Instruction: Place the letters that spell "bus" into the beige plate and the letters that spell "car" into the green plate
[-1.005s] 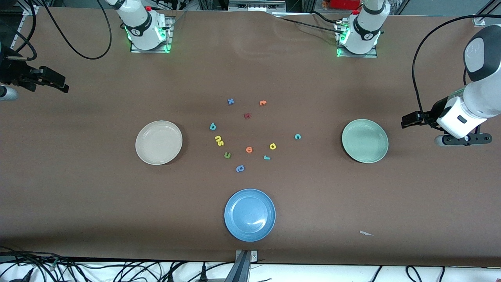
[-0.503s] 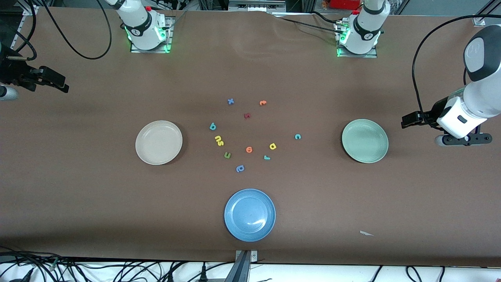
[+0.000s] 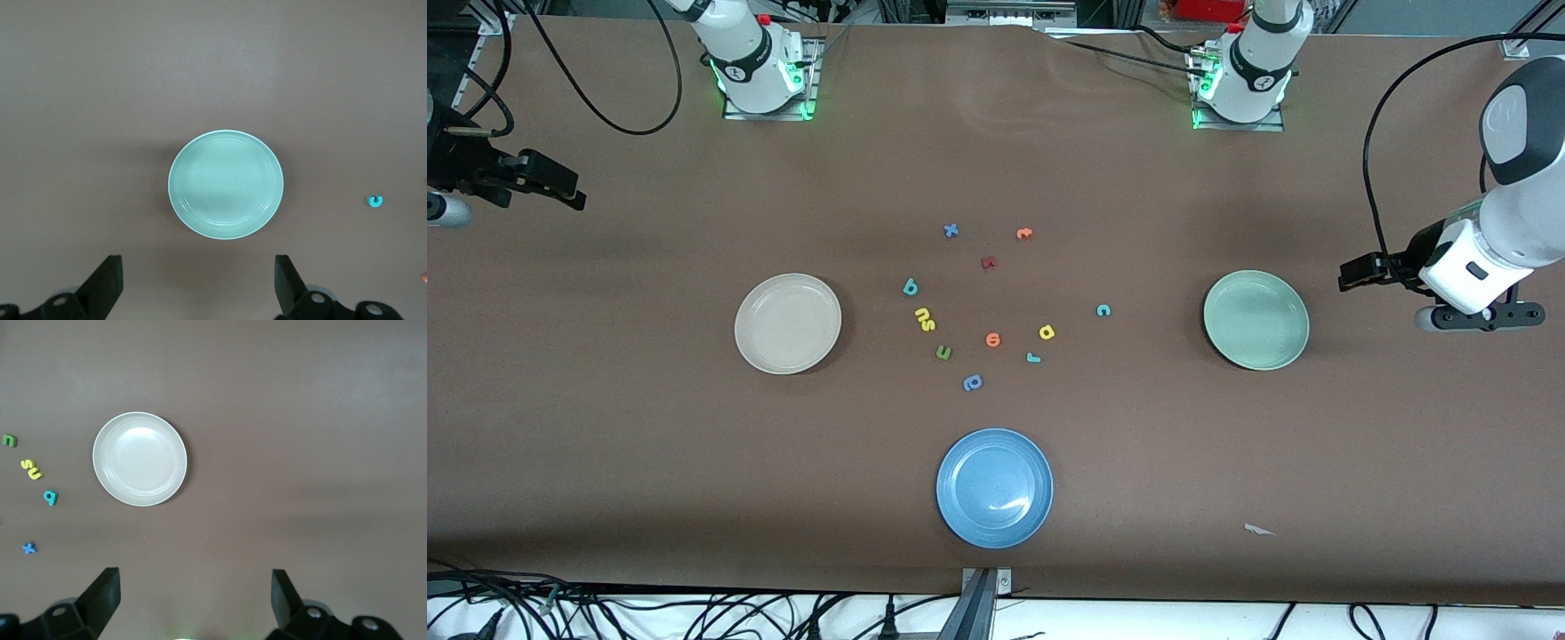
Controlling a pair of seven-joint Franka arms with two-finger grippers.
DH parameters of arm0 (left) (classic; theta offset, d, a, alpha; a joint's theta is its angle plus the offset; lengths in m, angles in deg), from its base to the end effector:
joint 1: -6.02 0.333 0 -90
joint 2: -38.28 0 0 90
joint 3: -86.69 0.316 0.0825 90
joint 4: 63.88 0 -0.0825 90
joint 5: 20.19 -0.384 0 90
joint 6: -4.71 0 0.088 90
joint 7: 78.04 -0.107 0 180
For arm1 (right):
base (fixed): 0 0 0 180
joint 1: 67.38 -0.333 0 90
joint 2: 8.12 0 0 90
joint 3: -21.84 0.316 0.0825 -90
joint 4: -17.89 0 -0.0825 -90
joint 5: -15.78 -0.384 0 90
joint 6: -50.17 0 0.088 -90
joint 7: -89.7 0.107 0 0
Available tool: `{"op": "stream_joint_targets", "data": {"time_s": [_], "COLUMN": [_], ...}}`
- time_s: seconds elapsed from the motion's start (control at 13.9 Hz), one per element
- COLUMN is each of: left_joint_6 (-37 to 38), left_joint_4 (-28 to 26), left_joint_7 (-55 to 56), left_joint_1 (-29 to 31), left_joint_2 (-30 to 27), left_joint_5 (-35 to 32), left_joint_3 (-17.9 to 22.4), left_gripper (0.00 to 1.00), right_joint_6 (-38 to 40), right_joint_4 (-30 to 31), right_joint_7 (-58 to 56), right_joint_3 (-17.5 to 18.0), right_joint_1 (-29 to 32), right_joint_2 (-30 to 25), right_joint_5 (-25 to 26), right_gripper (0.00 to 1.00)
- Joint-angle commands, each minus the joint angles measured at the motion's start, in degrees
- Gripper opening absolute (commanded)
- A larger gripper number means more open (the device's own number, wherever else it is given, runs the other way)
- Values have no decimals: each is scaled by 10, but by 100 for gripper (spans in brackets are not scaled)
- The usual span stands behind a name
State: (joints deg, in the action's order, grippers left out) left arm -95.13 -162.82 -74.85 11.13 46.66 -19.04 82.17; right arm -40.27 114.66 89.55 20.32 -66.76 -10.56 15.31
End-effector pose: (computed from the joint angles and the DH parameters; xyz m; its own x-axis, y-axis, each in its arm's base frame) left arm 0.5920 0.0065 0.4808 0.9890 0.0686 -0.1313 0.0722 -0.9971 0.0234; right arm 0.5383 -0.0195 0.5928 0.9971 -0.0346 -0.0678 -0.0353 -0.9993 -0.0095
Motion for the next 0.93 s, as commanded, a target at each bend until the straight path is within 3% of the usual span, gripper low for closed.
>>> {"op": "stream_joint_targets", "data": {"time_s": [0.0, 0.86], "left_joint_6": [12, 11], "left_joint_4": [9, 9], "left_joint_7": [2, 3], "left_joint_1": [-2, -3], "left_joint_2": [2, 2], "left_joint_5": [16, 16], "left_joint_3": [1, 1], "left_gripper": [100, 100], "right_joint_6": [11, -15], "right_joint_4": [2, 7], "right_joint_7": [1, 12], "right_joint_3": [0, 3], "right_joint_1": [3, 2], "right_joint_2": [-7, -4], "right_joint_5": [5, -18], "right_gripper": [100, 100]}}
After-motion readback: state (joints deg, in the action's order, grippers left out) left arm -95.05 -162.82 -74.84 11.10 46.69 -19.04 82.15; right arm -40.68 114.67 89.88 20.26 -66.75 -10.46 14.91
